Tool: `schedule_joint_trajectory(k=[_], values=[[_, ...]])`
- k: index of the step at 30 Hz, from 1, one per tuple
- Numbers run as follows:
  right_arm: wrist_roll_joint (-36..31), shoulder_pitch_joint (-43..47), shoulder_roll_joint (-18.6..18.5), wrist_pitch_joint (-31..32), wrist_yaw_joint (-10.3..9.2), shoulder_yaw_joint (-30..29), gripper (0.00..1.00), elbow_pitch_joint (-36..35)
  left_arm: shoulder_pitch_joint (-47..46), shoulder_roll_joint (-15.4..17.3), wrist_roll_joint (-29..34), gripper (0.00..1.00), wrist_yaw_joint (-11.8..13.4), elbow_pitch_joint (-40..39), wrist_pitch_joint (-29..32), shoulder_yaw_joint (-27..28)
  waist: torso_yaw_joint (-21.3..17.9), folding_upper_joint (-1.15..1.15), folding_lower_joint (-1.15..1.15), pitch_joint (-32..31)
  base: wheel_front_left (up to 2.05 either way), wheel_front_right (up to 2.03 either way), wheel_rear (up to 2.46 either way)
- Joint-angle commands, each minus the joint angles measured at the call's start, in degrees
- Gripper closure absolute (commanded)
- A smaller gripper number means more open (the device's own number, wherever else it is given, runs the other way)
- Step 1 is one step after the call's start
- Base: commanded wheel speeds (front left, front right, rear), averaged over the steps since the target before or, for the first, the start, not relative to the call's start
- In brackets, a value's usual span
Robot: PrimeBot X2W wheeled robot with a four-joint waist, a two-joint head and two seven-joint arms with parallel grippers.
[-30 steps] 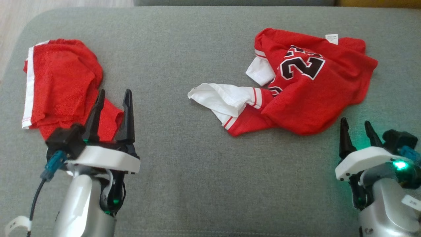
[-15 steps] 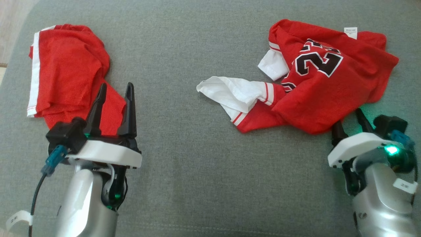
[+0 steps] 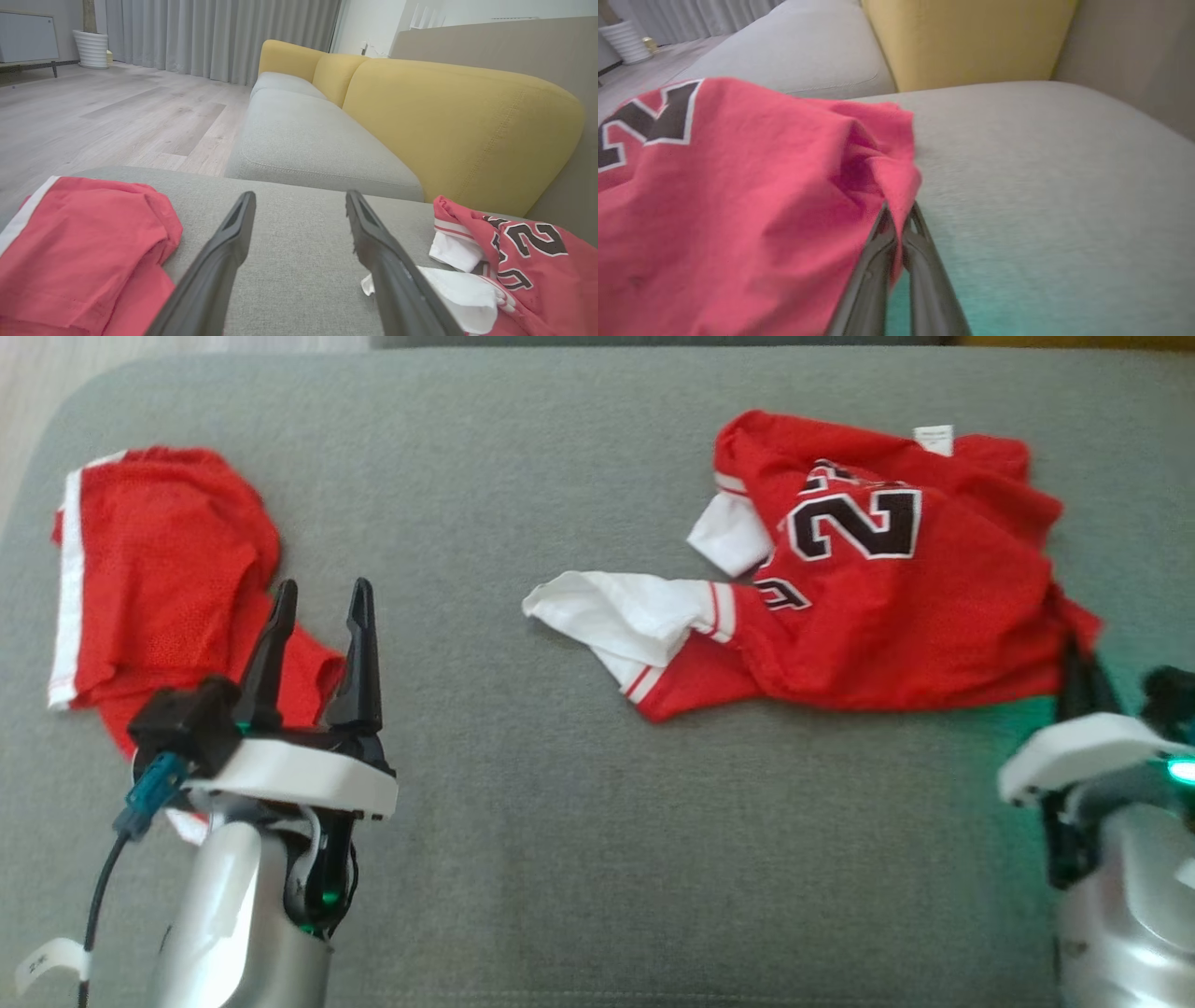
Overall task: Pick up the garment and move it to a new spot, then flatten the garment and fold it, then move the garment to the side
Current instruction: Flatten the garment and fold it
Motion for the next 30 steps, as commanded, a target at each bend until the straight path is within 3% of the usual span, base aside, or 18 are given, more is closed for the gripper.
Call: schedule_joint_trajectory(k=[1,9,18,19,20,26,30], values=[[-1.54,0.70,-0.25,-0.12,-0.05,-0.67,1.00,-3.17,-0.87,0.66,-0.08,0.00,0.34,-1.92,-0.30,1.92,-1.29,0.00,0.00,-1.09,0.00,0.00,0.00],[-8.11,2.96,-0.25,3.63,-0.05,-12.14,1.00,-14.72,0.51,0.66,-0.78,0.00,0.81,-2.27,-0.30,1.51,-4.16,0.00,0.00,-3.10,0.00,0.00,0.00],[-11.34,3.69,-0.25,8.71,-0.05,-18.56,1.00,-18.98,0.32,0.66,-1.60,0.00,1.32,-2.56,-0.30,0.38,-4.47,0.00,0.00,-3.18,0.00,0.00,0.00],[-11.80,3.74,-0.25,9.00,-0.05,-19.13,0.69,-19.05,0.29,0.66,-1.66,0.00,1.34,-2.57,-0.30,0.24,-4.37,0.00,0.00,-3.09,0.00,0.00,0.00],[-12.30,3.69,-0.25,8.78,-0.05,-19.80,0.00,-19.31,0.25,0.66,-1.70,0.00,1.35,-2.56,-0.30,0.10,-4.24,0.00,0.00,-2.99,0.00,0.00,0.00],[-10.47,2.53,-0.25,3.46,-0.05,-17.95,0.00,-19.47,-0.04,0.66,-1.76,0.00,1.33,-2.18,-0.30,-0.36,-3.73,0.00,0.00,-2.86,0.00,0.00,0.00],[-5.29,3.97,-0.25,-1.13,-0.05,-9.34,0.00,-19.51,0.02,0.66,-1.94,0.00,1.45,-2.19,-0.30,-0.29,-3.67,0.00,0.00,-3.47,0.00,0.00,0.00]])
